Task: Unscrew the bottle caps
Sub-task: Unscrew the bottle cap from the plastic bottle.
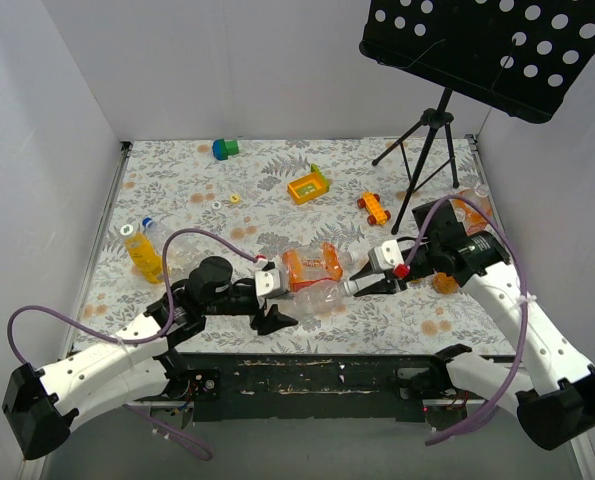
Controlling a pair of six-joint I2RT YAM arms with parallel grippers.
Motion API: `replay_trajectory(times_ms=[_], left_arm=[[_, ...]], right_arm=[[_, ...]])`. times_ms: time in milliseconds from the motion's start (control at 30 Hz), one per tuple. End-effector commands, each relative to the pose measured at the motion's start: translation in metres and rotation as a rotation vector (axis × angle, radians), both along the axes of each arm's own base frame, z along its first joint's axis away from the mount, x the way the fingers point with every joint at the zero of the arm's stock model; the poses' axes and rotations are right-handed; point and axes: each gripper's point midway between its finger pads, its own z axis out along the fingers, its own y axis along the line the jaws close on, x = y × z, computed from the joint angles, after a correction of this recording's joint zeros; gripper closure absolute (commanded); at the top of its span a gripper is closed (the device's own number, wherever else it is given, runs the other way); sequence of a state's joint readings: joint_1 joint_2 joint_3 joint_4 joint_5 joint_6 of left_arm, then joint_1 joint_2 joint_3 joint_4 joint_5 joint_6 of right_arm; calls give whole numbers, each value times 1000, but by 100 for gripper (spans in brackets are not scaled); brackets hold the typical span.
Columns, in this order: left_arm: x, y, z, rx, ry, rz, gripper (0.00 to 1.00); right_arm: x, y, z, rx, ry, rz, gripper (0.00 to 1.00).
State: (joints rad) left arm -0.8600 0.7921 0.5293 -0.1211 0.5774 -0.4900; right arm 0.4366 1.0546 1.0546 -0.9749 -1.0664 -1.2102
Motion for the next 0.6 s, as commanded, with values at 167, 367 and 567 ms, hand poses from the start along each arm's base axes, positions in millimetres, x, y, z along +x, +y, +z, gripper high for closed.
replay_trajectory(times_ms=[167,367,567], left_arm=[[-8,-7,0,17,-25,-101,100],[-4,-5,-15,66,1,-81,100],[-4,-3,-18,64,1,-66,100]], right_arm=[[26,4,9,32,-200,-42,84],[23,6,19,70,-62,-142,41],[24,5,30,86,63,-220,31]])
